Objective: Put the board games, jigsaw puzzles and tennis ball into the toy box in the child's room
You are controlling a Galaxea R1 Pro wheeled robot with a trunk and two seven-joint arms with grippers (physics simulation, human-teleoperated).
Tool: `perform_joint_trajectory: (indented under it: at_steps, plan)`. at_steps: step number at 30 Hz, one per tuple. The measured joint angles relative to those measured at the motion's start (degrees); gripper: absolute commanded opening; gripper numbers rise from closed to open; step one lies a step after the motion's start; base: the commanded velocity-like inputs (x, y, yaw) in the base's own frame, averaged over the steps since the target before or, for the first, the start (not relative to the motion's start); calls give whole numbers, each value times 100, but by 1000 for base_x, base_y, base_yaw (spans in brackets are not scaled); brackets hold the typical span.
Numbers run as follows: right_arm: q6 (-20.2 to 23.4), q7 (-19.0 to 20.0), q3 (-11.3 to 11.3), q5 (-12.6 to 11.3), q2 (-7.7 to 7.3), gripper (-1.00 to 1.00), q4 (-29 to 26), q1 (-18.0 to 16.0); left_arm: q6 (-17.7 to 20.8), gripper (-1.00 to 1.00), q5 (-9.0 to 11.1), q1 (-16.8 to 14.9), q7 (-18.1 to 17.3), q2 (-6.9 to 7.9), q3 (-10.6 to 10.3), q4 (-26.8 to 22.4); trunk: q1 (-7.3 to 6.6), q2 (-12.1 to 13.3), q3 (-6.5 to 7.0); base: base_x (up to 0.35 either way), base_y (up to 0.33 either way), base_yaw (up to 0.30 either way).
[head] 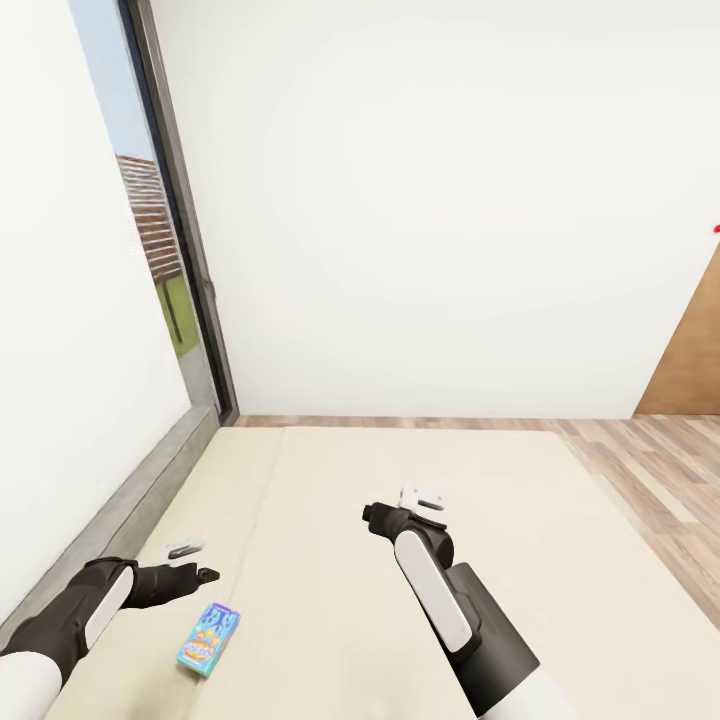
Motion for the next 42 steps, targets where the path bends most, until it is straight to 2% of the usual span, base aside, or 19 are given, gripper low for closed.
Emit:
perform_joint_trajectory:
  at_steps: [42]
  plan:
    - [-127, -1, 5, -2, 0, 100, -2, 9, 1, 100, 0, 0, 3, 6, 0, 0, 0, 0, 0, 10, 80, 0]
